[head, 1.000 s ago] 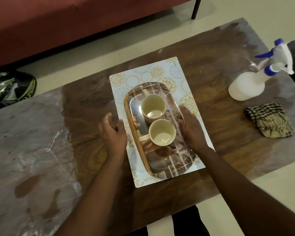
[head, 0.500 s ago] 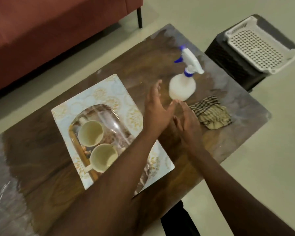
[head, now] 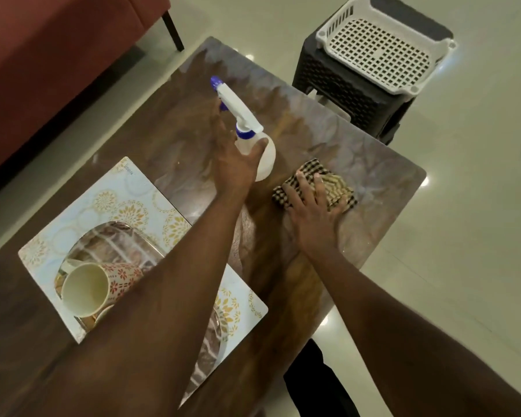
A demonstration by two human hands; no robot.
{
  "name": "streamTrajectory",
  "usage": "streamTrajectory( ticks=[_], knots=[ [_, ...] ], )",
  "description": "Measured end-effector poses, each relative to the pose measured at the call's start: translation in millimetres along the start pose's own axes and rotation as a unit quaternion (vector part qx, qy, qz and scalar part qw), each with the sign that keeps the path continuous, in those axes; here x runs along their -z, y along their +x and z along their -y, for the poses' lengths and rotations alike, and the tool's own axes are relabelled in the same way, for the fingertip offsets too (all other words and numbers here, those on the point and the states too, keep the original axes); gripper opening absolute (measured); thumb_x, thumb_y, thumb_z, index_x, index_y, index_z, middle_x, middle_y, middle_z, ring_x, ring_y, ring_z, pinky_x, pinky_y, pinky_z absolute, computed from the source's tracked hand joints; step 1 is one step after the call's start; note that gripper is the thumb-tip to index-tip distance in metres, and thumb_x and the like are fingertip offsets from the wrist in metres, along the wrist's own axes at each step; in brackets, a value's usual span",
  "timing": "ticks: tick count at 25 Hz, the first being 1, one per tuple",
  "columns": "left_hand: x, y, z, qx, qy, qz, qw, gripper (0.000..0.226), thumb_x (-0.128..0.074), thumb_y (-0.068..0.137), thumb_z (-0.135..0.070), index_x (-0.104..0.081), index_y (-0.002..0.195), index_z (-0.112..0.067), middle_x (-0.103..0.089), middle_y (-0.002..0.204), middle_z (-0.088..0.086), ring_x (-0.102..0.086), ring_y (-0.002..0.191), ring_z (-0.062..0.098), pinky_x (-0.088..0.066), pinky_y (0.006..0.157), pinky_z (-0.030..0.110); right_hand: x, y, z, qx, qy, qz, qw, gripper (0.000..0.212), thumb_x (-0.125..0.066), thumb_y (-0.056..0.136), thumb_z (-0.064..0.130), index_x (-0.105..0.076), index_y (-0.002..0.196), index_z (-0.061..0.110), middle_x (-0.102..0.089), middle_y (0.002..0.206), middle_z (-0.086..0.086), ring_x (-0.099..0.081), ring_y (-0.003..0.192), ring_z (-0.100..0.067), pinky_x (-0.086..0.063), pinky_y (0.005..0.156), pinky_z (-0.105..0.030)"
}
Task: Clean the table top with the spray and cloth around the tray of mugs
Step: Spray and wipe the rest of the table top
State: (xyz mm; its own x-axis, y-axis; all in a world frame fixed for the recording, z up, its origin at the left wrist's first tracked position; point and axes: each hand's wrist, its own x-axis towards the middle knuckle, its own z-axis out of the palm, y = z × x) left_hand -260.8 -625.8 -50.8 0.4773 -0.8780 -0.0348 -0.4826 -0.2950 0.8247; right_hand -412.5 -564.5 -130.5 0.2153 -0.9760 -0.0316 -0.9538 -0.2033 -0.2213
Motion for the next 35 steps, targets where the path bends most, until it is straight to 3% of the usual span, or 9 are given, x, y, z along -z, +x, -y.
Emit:
streamTrajectory(
  ticks=[3,6,8,11,15,19,27,31,35],
  knots=[
    [3.1,-1.3,7.4,-0.024,0.010,0.006,1.000,0.086,-0.076,0.075,-0.038,-0.037,0.146,-0.009,-0.058,0.135,0.011,-0.059,0.117,0.029,-0.048,0.098,0.041,4.9,8.3,-11.3,0.028,0.009,-0.009,1.000,0.042,-0.065,0.084,0.016,-0.057,0.125,0.025,-0.049,0.136,-0.011,-0.044,0.122,-0.041,-0.025,0.089,-0.075],
    [19.3,-31.7,3.8,0.000,-0.016,-0.030,0.999,0.068,-0.073,0.074,-0.039,-0.051,0.131,-0.008,-0.066,0.113,0.009,-0.063,0.100,0.026,-0.054,0.088,0.040,16.1,11.2,-4.9,0.049,0.045,-0.038,0.997,0.029,-0.050,0.088,0.018,-0.061,0.114,0.020,-0.055,0.122,-0.014,-0.048,0.105,-0.045,-0.032,0.083,-0.067],
    [36.7,-47.8,1.8,0.002,-0.041,-0.048,0.998,0.060,-0.075,0.077,-0.034,-0.054,0.127,-0.008,-0.063,0.102,0.000,-0.063,0.086,0.010,-0.056,0.083,0.025,21.0,-3.4,4.3,0.061,0.059,-0.065,0.994,0.029,-0.043,0.089,0.023,-0.059,0.113,0.023,-0.056,0.119,-0.010,-0.047,0.100,-0.039,-0.035,0.080,-0.056],
    [93.4,-69.5,8.8,-0.002,-0.054,-0.117,0.992,0.045,-0.078,0.080,-0.023,-0.060,0.113,0.000,-0.058,0.085,-0.002,-0.058,0.071,0.004,-0.042,0.068,0.000,38.8,-44.2,43.2,0.066,0.110,-0.098,0.987,0.031,-0.058,0.085,0.017,-0.059,0.115,0.024,-0.058,0.116,-0.007,-0.047,0.092,-0.033,-0.032,0.073,-0.042],
    [159.2,-103.7,21.3,0.046,-0.100,-0.116,0.987,0.038,-0.074,0.077,-0.038,-0.069,0.096,-0.006,-0.072,0.085,0.000,-0.066,0.081,-0.001,-0.049,0.074,0.009,72.0,-72.4,105.9,0.058,0.201,-0.145,0.967,0.032,-0.047,0.083,0.022,-0.054,0.113,0.031,-0.059,0.112,-0.002,-0.035,0.089,-0.020,-0.026,0.072,-0.038],
    [292.7,-174.4,64.6,0.099,-0.125,-0.210,0.965,0.054,-0.063,0.069,-0.051,-0.069,0.095,-0.004,-0.073,0.085,-0.002,-0.069,0.082,-0.001,-0.050,0.073,0.006,91.3,-109.0,232.9,0.207,0.254,-0.120,0.937,0.034,-0.051,0.085,0.023,-0.053,0.117,0.034,-0.058,0.115,0.000,-0.039,0.091,-0.022,-0.023,0.072,-0.035],
    [476.8,-321.9,171.4,0.248,-0.129,-0.294,0.914,0.012,-0.066,0.084,-0.007,-0.066,0.096,-0.007,-0.070,0.072,0.013,-0.066,0.066,0.012,-0.047,0.061,0.007,65.6,-251.7,440.2,0.431,0.288,-0.049,0.854,0.034,-0.048,0.084,0.030,-0.056,0.117,0.025,-0.055,0.117,-0.003,-0.041,0.098,-0.024,-0.020,0.076,-0.031],
    [544.0,-377.5,235.7,0.266,-0.179,-0.222,0.921,0.026,-0.058,0.091,-0.007,-0.061,0.114,-0.018,-0.062,0.052,0.015,-0.064,0.054,0.031,-0.058,0.066,0.037,25.3,-310.4,511.6,0.486,0.243,-0.020,0.840,0.029,-0.059,0.084,0.024,-0.061,0.112,0.023,-0.059,0.114,-0.005,-0.042,0.097,-0.025,-0.033,0.074,-0.039],
    [588.7,-394.7,309.5,0.357,-0.219,-0.163,0.893,0.023,-0.062,0.094,-0.026,-0.066,0.102,-0.004,-0.065,0.057,0.003,-0.066,0.053,0.030,-0.052,0.051,0.025,-45.5,-327.9,570.7,0.500,0.112,0.059,0.857,0.033,-0.059,0.087,0.024,-0.058,0.120,0.027,-0.055,0.124,-0.006,-0.046,0.105,-0.033,-0.034,0.081,-0.046]
  ],
)
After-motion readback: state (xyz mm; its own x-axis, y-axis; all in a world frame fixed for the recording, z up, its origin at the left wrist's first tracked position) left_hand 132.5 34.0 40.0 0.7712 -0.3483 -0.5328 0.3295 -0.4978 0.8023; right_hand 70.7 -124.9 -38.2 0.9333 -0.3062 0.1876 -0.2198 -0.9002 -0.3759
